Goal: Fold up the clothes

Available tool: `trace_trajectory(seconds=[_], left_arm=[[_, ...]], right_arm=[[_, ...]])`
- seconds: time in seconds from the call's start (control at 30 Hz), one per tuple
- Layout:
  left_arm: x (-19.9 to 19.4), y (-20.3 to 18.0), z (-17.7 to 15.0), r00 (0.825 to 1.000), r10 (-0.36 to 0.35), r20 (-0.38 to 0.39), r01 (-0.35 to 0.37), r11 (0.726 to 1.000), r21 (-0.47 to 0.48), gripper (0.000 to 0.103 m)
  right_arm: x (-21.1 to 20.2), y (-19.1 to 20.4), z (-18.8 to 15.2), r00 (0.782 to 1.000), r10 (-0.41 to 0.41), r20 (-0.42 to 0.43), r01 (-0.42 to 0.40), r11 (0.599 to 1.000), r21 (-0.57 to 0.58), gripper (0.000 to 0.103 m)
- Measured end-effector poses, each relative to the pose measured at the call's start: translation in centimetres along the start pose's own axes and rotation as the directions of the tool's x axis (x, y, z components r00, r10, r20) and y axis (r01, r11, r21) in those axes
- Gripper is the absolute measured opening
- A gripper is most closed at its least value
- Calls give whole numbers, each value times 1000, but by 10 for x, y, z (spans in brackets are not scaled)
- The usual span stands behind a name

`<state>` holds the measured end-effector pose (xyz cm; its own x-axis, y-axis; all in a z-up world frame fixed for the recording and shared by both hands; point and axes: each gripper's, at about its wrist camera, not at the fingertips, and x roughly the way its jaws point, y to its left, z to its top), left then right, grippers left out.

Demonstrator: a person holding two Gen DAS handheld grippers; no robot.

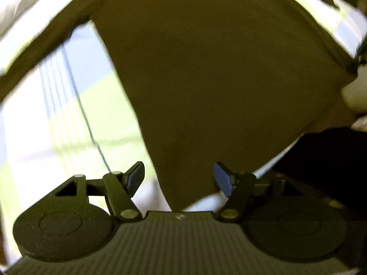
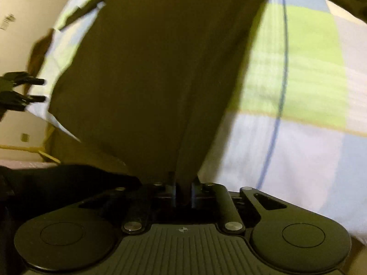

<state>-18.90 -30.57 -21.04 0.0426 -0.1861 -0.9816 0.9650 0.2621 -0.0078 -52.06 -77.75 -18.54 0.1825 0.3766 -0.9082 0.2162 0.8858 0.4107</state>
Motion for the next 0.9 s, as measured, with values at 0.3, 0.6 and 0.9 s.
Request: trace_trajectory(seconds=[0.3,0.6,0.9], left_arm=[[31,16,-25,988,-154,15,153,963,-221,40],[19,1,-30,992,-100,-81,78,969,-233,4],[-23,21,-16,994,77,-74,-95,959,-267,33]], right_arm=[[12,15,14,989,-144,-35,145,988,47,5],[21,6,25,979,-177,-98,184,981,66,4],[21,2,65,930,-335,-153,350,933,87,61]])
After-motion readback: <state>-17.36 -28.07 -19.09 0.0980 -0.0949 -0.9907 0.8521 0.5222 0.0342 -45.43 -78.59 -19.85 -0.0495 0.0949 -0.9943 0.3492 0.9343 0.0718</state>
